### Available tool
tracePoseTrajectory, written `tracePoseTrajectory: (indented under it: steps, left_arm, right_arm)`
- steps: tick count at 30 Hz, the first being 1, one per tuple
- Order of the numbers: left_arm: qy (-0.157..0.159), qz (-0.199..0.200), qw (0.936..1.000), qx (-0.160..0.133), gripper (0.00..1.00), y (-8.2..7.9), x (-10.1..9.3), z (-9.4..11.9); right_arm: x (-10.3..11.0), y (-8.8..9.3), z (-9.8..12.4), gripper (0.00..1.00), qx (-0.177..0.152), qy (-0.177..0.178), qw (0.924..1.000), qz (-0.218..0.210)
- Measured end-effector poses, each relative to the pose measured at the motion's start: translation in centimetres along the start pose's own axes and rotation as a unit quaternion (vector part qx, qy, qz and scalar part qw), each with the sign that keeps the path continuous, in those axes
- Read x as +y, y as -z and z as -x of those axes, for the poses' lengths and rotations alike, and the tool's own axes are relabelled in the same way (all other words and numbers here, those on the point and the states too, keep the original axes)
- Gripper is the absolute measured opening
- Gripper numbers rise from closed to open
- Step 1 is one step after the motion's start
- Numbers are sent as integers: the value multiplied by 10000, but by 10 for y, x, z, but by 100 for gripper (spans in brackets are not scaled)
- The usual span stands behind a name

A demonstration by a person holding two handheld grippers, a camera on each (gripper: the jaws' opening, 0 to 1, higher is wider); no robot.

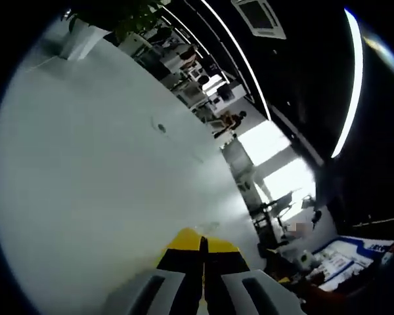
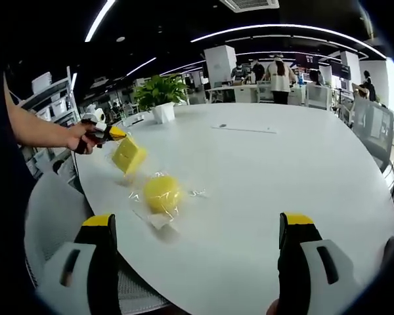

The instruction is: Compare the silicone blocks by pressing each to a similar depth, holding the contact briefly, and releasing to observe deformation and rebound differences across the visible hardness samples.

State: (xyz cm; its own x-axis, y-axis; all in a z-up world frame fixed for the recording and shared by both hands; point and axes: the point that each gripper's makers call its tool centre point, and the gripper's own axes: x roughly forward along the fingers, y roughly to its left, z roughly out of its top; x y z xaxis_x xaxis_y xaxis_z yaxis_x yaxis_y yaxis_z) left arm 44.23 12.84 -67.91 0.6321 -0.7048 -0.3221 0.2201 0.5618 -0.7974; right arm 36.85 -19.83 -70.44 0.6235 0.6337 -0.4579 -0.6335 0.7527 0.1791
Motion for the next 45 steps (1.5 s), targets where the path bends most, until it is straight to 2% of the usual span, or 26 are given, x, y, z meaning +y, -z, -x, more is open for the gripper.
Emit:
tracePoseTrajectory:
  steps: [7, 13, 15, 18, 24, 31, 41, 45]
  left_arm:
    - [133, -347, 9993, -45, 0, -12, -21, -2]
    - [359, -592, 9974, -210, 0, -31, -47, 1]
    - [509, -1040, 9928, -305, 0, -38, -59, 3]
    - [586, -1159, 9912, -272, 0, -44, -73, 6]
    - [803, -1360, 9865, -431, 0, -64, -103, 16]
    - [1004, -1679, 9787, -622, 0, -85, -142, 28]
    - [1363, -2157, 9634, -821, 0, -116, -203, 45]
    - [1540, -2308, 9570, -845, 0, -119, -225, 50]
  right_arm:
    - [-1, -7, 2, 97, -91, -12, 10000, 17]
    - [1, -14, 3, 97, -153, -16, 9999, 59]
    - [1, -16, 3, 97, -164, -40, 9998, 99]
    - [3, -21, 3, 97, -175, -64, 9997, 164]
    - [3, -34, 5, 97, -271, -99, 9993, 234]
    - [2, -61, 10, 97, -417, -86, 9982, 433]
    - [16, -109, 10, 96, -765, -343, 9942, 681]
    - [24, -125, 11, 96, -919, -435, 9923, 705]
